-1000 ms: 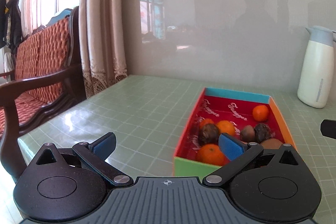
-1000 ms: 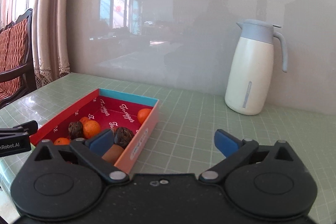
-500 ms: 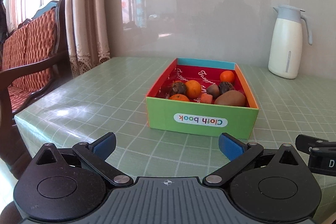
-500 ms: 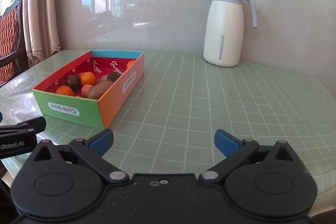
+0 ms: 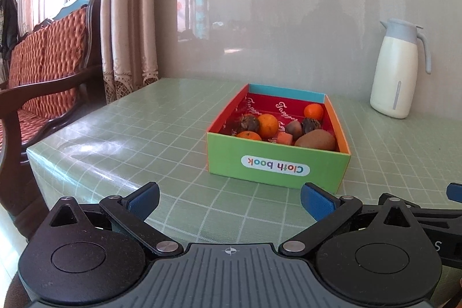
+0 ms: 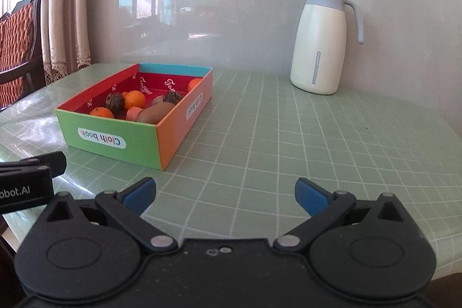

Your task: Organize fruits

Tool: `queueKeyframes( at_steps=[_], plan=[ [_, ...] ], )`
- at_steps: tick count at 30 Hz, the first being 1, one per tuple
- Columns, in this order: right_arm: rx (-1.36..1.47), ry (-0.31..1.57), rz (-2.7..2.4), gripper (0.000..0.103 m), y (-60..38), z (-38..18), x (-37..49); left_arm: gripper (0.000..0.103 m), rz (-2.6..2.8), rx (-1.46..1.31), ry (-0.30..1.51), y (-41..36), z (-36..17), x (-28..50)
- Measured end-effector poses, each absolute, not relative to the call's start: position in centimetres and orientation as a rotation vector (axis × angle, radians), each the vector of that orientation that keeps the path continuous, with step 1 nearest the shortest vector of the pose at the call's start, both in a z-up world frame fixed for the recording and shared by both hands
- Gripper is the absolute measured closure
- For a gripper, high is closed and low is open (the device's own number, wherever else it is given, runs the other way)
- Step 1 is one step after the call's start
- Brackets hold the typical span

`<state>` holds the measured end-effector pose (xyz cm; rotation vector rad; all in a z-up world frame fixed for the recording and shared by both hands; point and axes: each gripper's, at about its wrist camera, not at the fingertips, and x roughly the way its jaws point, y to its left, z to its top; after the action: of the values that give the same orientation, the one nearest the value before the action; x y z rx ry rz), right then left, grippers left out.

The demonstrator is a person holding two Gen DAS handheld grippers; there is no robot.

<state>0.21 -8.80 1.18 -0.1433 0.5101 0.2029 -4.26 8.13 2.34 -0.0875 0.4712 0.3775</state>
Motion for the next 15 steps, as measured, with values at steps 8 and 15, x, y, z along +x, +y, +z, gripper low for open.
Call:
queueKeyframes(
  at_steps=[8, 15],
  plan=[
    [-0.143, 0.413, 0.198, 0.000, -8.5, 5.1, -1.4, 0.000, 0.387, -0.086, 0.413, 8.3, 6.1, -5.3],
    [-0.158, 0.414, 0.192, 0.000, -8.5, 6.5, -1.6, 0.000, 0.377, -0.074, 0.396, 8.0, 7.7, -5.6]
  ],
)
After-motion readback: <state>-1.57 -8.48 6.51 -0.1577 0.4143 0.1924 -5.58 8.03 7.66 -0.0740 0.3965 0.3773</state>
